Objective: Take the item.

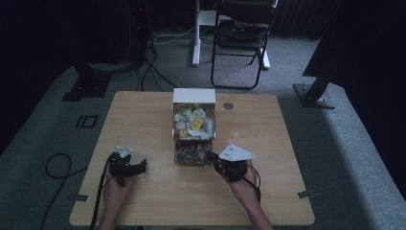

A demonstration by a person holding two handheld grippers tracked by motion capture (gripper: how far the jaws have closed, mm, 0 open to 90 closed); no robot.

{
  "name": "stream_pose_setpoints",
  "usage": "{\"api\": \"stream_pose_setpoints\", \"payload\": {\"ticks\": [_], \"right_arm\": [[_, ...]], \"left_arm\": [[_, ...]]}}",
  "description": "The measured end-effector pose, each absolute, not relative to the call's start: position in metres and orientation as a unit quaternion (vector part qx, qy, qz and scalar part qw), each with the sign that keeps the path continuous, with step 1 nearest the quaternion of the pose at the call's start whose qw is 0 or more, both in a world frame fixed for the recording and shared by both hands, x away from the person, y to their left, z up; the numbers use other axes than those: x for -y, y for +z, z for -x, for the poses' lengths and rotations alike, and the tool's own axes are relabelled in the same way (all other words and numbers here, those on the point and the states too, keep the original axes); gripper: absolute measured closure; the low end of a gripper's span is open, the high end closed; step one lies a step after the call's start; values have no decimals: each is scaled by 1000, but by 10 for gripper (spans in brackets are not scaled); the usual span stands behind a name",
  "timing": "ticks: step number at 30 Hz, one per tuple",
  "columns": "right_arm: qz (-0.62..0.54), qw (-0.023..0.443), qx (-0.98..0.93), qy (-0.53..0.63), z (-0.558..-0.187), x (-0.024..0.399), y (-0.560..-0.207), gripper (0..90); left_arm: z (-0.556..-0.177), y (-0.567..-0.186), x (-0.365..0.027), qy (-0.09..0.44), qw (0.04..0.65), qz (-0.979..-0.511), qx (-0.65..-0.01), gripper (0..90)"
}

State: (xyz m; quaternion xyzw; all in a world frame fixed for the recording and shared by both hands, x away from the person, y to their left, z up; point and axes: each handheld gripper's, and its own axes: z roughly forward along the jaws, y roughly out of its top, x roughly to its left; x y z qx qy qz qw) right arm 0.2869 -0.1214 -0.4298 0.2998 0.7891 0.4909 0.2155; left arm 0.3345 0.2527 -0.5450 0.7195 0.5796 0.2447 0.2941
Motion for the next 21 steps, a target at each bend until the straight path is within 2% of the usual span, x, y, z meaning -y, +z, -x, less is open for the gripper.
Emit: {"api": "stream_pose_setpoints", "payload": {"ticks": [21], "right_arm": [[-322, 234, -779, 485, -293, 145, -426, 900]], "left_arm": [[-334, -545, -253, 245, 294, -720, -580, 137]]}}
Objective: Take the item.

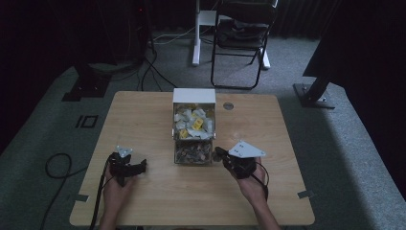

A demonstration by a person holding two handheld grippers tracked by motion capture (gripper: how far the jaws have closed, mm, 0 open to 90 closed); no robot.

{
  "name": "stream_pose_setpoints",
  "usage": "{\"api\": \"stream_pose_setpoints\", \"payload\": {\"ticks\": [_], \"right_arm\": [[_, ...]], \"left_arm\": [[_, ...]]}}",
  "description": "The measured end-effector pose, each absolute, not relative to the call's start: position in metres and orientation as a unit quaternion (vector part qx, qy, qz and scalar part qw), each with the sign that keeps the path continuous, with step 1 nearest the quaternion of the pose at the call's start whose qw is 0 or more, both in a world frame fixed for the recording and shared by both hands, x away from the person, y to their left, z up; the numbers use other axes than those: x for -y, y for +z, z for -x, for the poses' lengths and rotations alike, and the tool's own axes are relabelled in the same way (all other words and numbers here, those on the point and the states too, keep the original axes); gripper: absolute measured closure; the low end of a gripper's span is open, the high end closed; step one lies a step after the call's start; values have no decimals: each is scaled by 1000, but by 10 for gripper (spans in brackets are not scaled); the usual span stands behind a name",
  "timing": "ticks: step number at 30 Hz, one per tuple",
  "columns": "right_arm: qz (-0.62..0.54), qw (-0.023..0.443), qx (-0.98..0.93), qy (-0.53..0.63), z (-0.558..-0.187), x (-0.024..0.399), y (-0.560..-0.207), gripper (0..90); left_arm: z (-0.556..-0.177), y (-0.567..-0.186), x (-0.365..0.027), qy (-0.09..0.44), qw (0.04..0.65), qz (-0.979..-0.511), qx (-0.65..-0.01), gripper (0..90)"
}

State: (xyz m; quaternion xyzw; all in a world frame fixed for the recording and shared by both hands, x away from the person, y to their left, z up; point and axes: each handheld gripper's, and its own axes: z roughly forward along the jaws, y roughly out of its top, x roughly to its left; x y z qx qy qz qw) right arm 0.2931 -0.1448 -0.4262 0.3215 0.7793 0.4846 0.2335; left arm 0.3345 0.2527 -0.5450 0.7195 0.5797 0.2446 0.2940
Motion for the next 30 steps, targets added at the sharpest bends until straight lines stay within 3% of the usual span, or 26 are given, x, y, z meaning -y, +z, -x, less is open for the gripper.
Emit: {"api": "stream_pose_setpoints", "payload": {"ticks": [30], "right_arm": [[-349, 258, -763, 480, -315, 170, -420, 900]], "left_arm": [[-334, -545, -253, 245, 294, -719, -580, 137]]}}
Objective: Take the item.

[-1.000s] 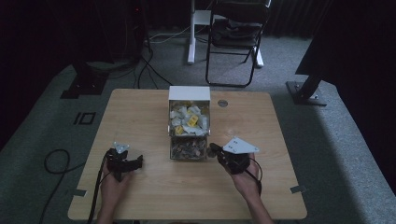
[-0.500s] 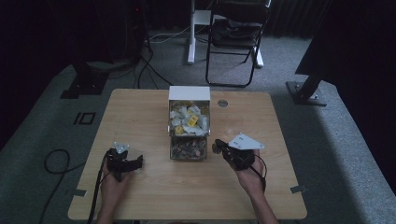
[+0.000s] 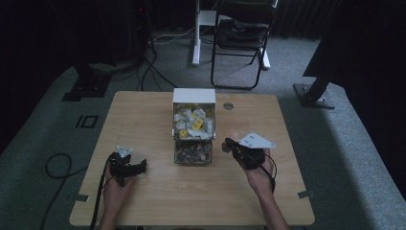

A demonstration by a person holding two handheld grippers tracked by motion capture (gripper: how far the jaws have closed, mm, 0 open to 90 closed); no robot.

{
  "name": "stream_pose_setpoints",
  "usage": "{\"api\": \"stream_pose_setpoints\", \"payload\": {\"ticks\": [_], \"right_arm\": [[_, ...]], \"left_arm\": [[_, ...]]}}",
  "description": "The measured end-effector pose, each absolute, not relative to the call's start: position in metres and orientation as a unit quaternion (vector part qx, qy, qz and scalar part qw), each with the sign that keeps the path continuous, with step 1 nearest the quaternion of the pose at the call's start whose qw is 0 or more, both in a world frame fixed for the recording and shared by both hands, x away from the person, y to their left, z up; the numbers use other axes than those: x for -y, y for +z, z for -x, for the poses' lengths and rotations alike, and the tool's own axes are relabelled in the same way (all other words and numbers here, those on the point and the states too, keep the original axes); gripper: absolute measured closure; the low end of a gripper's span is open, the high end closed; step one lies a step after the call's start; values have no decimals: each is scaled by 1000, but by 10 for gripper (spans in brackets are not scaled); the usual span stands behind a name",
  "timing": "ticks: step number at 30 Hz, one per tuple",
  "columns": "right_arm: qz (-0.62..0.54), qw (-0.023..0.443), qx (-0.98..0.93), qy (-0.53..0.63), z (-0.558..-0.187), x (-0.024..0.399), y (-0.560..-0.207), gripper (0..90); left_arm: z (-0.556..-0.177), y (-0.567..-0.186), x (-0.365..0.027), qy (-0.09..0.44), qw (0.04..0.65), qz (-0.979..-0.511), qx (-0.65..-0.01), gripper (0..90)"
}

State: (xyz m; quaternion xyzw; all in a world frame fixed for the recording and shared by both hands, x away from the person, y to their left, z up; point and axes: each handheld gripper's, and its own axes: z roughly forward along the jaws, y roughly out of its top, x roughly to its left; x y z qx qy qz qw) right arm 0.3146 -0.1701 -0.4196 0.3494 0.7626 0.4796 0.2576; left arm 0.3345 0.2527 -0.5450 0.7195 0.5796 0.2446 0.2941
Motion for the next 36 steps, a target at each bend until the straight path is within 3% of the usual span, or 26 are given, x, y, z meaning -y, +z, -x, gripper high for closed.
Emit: {"api": "stream_pose_setpoints", "payload": {"ticks": [36], "right_arm": [[-374, 266, -749, 479, -337, 181, -420, 900]], "left_arm": [[-335, -545, -253, 244, 294, -720, -580, 137]]}}
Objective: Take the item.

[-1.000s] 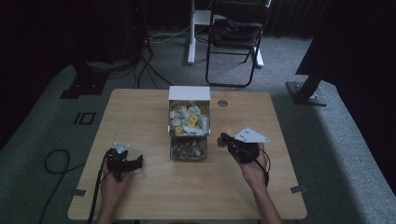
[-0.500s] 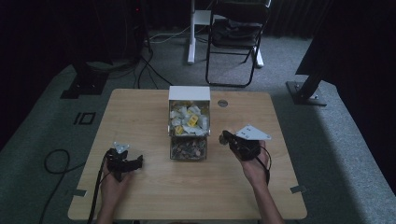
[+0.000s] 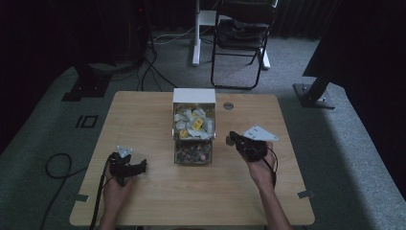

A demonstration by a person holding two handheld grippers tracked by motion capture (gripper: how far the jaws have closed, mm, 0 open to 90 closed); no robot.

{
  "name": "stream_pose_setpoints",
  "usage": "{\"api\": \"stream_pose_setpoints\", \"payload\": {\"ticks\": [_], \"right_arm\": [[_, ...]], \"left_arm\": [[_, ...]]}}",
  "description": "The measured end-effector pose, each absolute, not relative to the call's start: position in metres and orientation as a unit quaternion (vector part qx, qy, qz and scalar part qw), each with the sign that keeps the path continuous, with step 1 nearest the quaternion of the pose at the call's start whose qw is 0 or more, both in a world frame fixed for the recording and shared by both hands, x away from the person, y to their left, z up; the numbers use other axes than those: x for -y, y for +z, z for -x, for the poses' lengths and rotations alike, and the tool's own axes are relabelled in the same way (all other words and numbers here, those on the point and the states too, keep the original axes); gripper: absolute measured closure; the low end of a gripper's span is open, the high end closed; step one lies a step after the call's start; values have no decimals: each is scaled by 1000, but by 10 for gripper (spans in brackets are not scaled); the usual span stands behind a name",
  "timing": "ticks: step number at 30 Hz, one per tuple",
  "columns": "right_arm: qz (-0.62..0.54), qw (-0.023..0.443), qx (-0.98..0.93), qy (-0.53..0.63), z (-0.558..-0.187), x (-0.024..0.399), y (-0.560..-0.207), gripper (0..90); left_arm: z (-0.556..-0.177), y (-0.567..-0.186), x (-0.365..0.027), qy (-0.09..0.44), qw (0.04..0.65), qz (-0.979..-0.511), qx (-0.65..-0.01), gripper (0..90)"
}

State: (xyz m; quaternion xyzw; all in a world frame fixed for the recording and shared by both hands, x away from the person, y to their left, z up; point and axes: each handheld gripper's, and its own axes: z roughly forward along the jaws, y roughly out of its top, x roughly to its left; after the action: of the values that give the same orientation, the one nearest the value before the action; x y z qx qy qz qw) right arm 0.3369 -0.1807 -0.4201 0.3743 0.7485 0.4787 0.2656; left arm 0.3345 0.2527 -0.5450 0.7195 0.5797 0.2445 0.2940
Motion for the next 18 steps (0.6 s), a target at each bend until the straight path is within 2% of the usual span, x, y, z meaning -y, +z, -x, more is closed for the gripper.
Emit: {"api": "stream_pose_setpoints", "payload": {"ticks": [18], "right_arm": [[-383, 273, -744, 474, -349, 184, -423, 900]], "left_arm": [[-335, -545, -253, 245, 294, -720, -579, 137]]}}
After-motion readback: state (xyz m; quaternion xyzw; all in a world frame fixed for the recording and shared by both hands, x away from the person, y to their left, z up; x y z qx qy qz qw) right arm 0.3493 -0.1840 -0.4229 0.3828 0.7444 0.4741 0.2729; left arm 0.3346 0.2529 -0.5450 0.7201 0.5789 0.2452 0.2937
